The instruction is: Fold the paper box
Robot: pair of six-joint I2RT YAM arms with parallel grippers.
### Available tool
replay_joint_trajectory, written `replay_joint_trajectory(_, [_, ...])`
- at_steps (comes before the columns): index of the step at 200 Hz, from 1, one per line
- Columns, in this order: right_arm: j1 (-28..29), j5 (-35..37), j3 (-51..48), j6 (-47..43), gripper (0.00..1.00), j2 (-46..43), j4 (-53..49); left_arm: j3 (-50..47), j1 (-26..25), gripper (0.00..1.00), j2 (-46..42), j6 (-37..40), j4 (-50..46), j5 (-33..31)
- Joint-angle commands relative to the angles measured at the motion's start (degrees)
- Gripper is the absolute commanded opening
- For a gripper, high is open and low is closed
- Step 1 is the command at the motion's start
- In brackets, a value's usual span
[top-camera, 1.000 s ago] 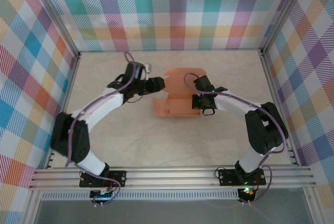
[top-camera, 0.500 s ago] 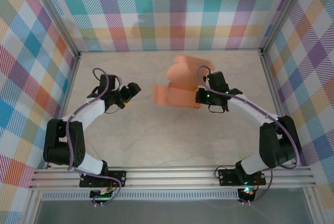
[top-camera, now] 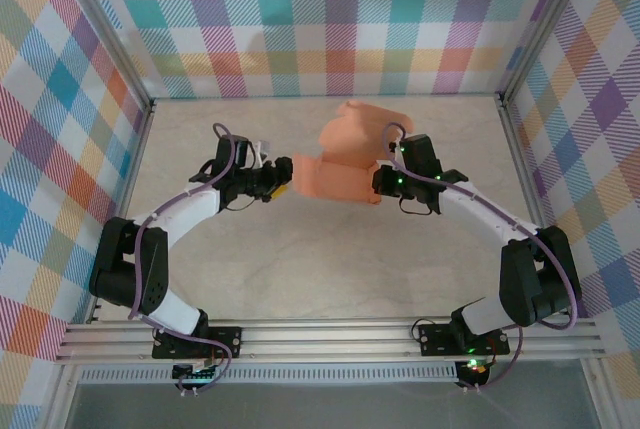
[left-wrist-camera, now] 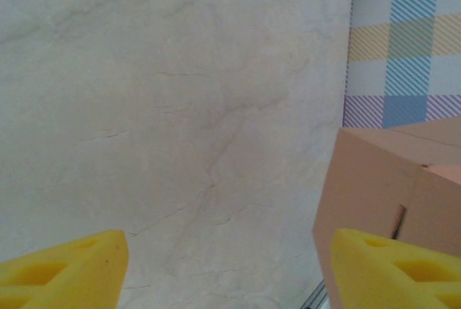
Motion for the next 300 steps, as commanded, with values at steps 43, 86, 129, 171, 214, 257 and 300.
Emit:
replay_joint_trajectory(43, [-0.34,-0.80,2.80,1.05,0.04,3.08,-3.87,2.71,-1.99,0.46,-2.56,0.81,-0.69,4.88])
replay_joint_trajectory(86, [-0.24,-1.41,2.59,0.84,0.05,3.53,-3.82,3.24,-4.74,0.45,-0.31,-1.10,1.33,4.67])
replay_joint_trajectory(129, [0.60,0.15,3.26,0.43,0.05,4.50,-5.05,4.82,-6.94,0.43,1.58,-2.65,3.00,4.70])
replay_joint_trajectory(171, [3.43,6.65,5.96,-1.14,0.05,6.76,-8.93,5.75,-7.92,0.35,3.52,-2.06,1.65,4.50])
replay_joint_trajectory(214, [5.37,11.27,8.33,-2.76,0.04,8.59,-11.87,5.93,-8.18,0.32,6.33,-1.39,0.19,3.85])
replay_joint_trajectory(257, [6.86,14.59,10.13,-4.04,0.04,10.68,-14.07,5.77,-8.35,0.31,9.15,-0.59,-0.31,3.46])
replay_joint_trajectory(300, [7.69,15.69,10.92,-3.82,0.05,13.26,-14.67,4.90,-8.48,0.43,10.87,-1.20,1.11,3.47])
